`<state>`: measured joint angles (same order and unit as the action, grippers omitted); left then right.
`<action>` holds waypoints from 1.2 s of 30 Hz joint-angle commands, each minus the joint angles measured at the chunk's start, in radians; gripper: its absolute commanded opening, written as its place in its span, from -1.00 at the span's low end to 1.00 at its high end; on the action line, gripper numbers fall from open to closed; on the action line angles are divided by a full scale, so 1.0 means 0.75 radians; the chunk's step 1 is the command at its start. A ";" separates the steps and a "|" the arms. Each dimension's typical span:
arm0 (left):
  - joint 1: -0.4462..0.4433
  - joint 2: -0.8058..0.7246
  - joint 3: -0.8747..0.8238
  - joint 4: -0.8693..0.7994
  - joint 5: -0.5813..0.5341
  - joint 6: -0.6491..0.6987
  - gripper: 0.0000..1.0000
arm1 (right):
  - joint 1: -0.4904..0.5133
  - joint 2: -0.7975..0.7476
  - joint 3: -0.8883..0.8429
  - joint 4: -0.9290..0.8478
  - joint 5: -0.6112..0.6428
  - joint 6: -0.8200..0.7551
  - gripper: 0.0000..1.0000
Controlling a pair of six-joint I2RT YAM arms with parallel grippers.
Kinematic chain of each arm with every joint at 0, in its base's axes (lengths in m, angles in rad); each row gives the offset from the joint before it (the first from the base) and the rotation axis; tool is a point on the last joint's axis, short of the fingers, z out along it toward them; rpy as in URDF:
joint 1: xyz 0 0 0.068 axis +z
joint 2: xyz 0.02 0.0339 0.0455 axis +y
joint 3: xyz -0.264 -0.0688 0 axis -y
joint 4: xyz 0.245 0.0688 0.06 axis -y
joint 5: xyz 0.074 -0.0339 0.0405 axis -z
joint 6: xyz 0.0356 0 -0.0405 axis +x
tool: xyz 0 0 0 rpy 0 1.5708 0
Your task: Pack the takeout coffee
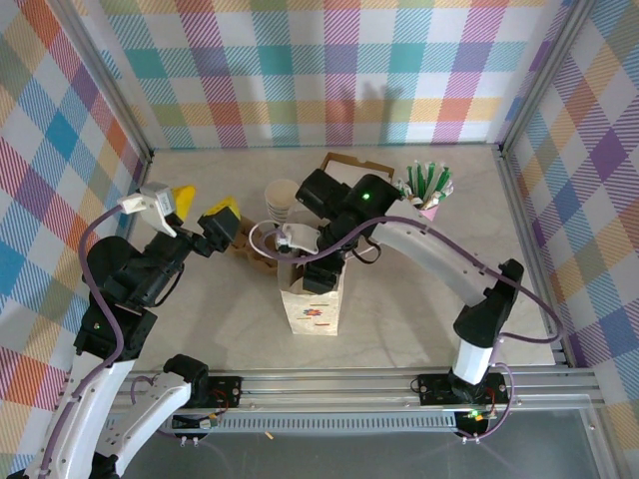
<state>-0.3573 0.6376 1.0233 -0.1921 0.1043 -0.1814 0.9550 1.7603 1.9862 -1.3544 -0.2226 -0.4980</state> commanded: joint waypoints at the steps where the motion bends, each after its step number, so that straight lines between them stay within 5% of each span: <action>1: 0.008 0.004 0.018 -0.034 -0.162 0.070 1.00 | 0.003 -0.127 0.039 0.004 0.026 0.020 0.53; 7: 0.008 0.078 -0.016 -0.048 -0.712 0.198 1.00 | -0.006 -0.296 0.016 0.095 0.116 0.067 0.73; 12: 0.064 0.266 -0.179 0.160 -1.233 0.313 1.00 | -0.216 -0.715 -0.417 0.764 0.576 0.319 0.94; 16: 0.189 0.412 -0.357 0.373 -1.144 0.322 1.00 | -0.612 -1.041 -0.951 1.328 0.862 0.587 0.97; 22: 0.294 0.605 -0.518 0.499 -1.135 0.259 1.00 | -1.162 -1.136 -1.487 1.499 0.908 0.957 0.95; 32: 0.377 0.713 -0.811 0.881 -0.812 0.156 1.00 | -1.237 -0.674 -2.075 2.502 0.642 0.682 1.00; 36: 0.411 0.802 -0.978 1.267 -0.542 0.111 1.00 | -1.244 -0.531 -2.059 2.562 0.459 0.631 0.98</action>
<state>-0.0681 1.1988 0.3500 0.4839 -0.4747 -0.0490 0.0319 1.3430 0.4145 0.3592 0.2550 0.0196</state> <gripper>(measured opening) 0.999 0.991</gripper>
